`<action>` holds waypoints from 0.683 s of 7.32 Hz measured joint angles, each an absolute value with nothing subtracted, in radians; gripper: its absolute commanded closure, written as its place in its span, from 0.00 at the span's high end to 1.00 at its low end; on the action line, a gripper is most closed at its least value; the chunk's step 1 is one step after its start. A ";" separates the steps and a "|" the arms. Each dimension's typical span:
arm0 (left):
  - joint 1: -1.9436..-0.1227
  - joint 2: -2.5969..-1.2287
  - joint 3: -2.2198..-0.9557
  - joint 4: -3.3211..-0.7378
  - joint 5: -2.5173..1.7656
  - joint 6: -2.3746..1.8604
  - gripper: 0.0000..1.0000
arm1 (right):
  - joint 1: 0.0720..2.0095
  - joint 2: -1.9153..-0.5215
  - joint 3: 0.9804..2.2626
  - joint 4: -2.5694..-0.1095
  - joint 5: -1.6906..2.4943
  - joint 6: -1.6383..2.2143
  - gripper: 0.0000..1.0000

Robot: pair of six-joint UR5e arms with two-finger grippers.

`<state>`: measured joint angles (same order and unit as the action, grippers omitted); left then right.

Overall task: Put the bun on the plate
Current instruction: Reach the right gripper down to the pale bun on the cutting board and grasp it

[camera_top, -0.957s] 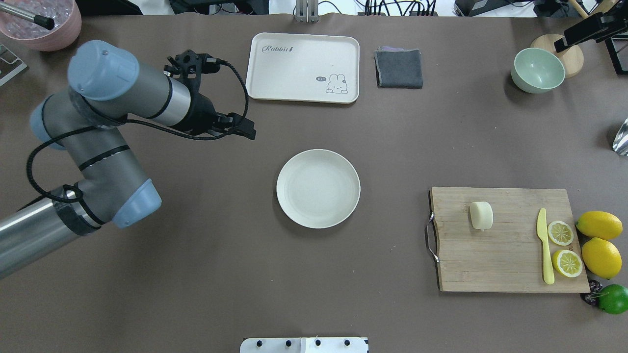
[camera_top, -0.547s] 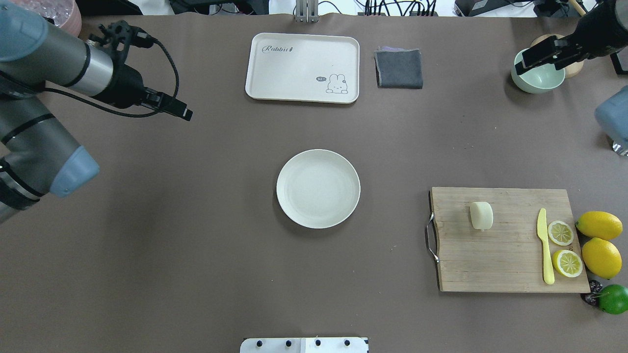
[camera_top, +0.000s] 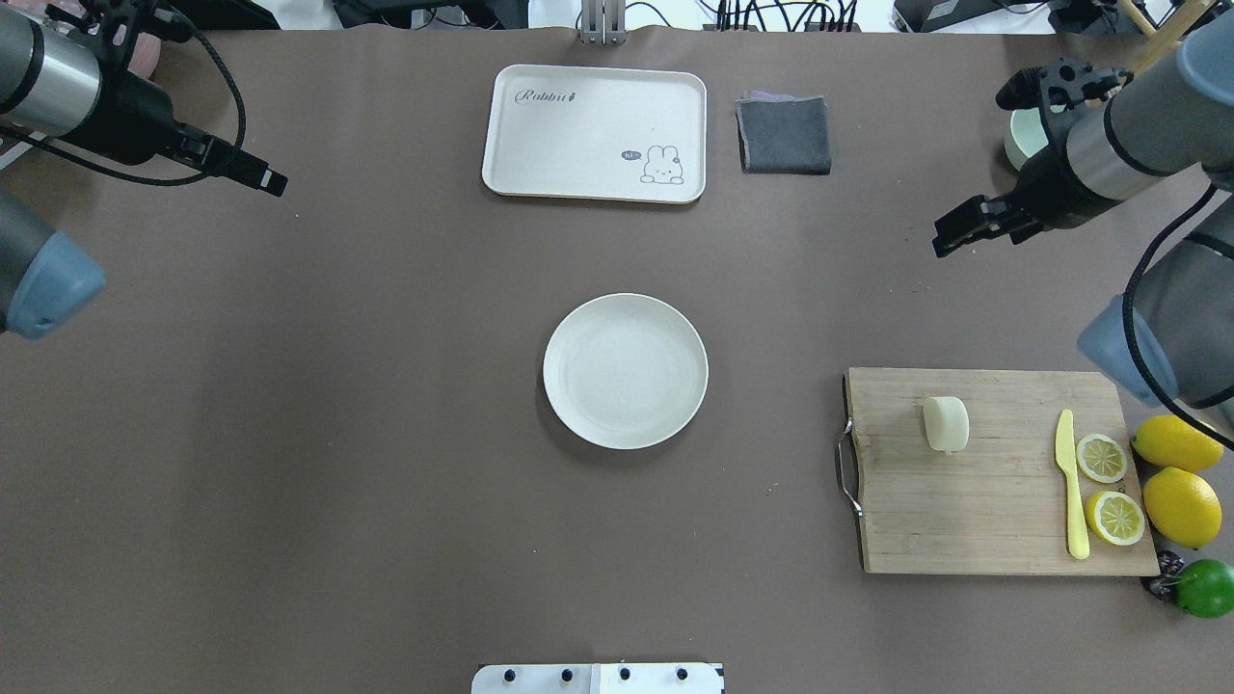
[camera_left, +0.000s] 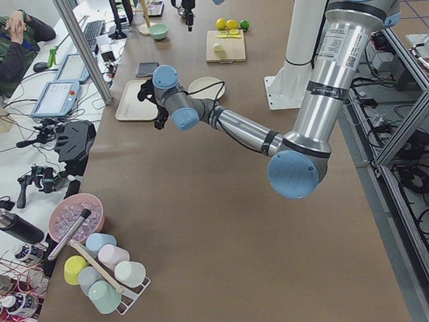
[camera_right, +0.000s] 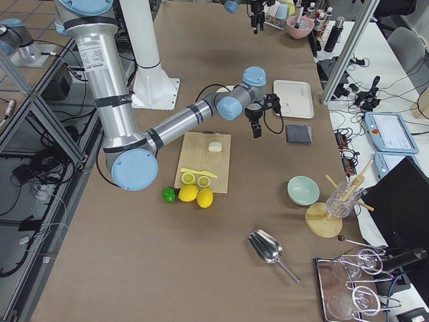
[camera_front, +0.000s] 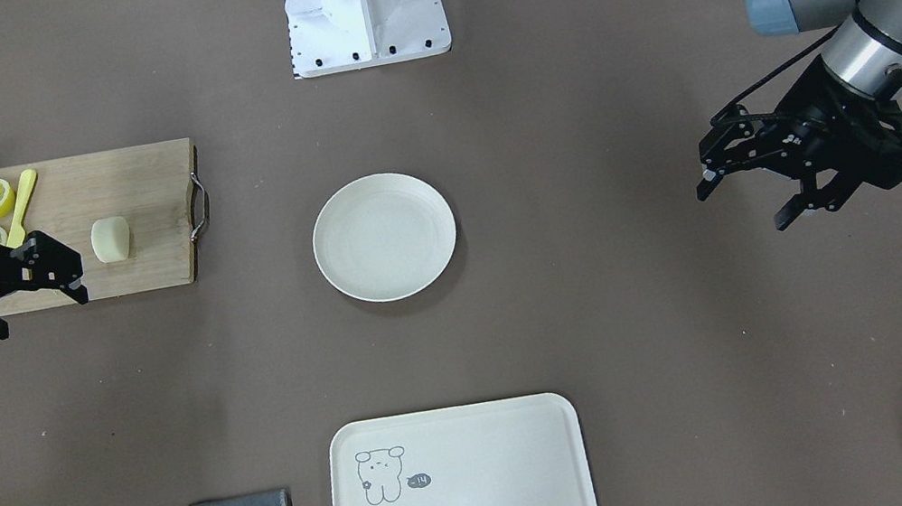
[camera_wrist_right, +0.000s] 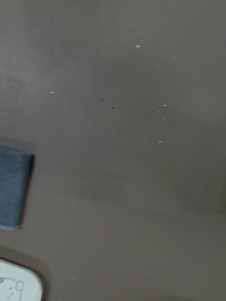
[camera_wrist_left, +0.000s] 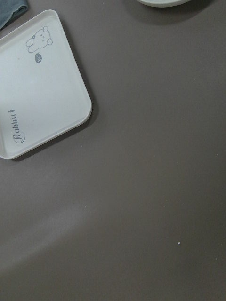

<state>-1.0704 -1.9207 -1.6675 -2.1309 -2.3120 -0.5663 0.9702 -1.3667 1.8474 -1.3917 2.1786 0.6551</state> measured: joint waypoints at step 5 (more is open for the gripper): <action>-1.080 -1.939 -1.659 -2.131 -2.264 -0.498 0.98 | 0.762 -1.462 1.874 -1.391 2.085 0.852 1.00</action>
